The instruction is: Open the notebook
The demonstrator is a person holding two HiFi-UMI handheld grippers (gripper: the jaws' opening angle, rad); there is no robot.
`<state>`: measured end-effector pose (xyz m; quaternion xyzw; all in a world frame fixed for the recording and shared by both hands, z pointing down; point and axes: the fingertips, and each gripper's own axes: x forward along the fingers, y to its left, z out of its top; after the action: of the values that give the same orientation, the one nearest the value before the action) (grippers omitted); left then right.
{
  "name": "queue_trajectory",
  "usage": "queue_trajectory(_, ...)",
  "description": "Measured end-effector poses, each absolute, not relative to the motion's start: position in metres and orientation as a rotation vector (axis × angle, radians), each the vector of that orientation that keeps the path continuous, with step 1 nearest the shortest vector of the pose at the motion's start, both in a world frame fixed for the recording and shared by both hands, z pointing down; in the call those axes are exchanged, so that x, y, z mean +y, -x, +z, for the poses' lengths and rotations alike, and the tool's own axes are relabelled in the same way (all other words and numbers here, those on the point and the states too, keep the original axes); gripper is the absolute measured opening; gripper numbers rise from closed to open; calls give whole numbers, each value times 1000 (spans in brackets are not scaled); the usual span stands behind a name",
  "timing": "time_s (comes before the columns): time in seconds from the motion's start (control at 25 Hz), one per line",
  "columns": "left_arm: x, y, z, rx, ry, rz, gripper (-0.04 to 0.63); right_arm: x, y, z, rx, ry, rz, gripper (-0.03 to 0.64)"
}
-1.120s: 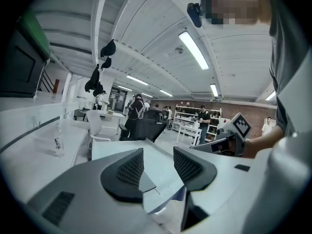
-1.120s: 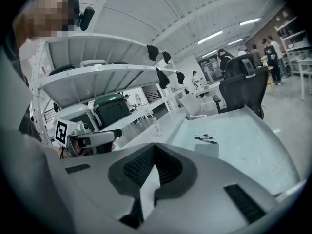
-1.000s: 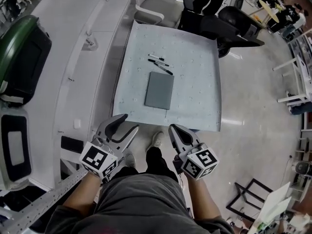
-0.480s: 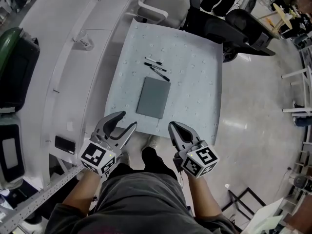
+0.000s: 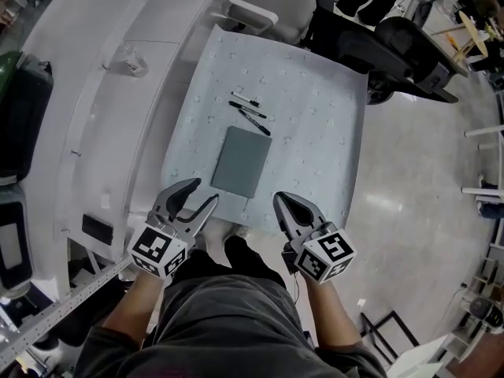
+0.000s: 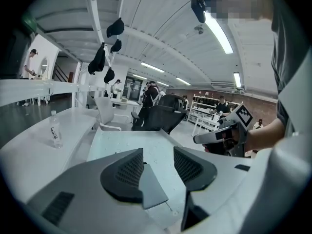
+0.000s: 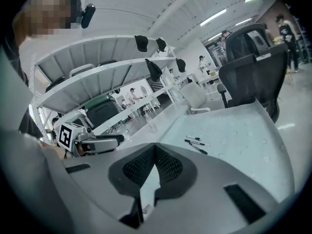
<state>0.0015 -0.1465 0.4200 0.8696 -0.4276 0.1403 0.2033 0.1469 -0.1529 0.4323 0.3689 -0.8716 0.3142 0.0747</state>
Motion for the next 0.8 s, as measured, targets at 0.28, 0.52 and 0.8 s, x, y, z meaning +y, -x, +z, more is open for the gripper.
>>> queue_trajectory(0.28,-153,0,450,-1190,-2381,432,193,-163,-145,452,-2582,-1046,962,3)
queue_trajectory(0.52,-156,10,485,-1181,-2333,438,193,-169,-131,468,-2547,-1023,962,3)
queue_trajectory(0.8,-161,24,531,-1134,-2295,456,192,-175,-114,486,-2482,-1016,949,3)
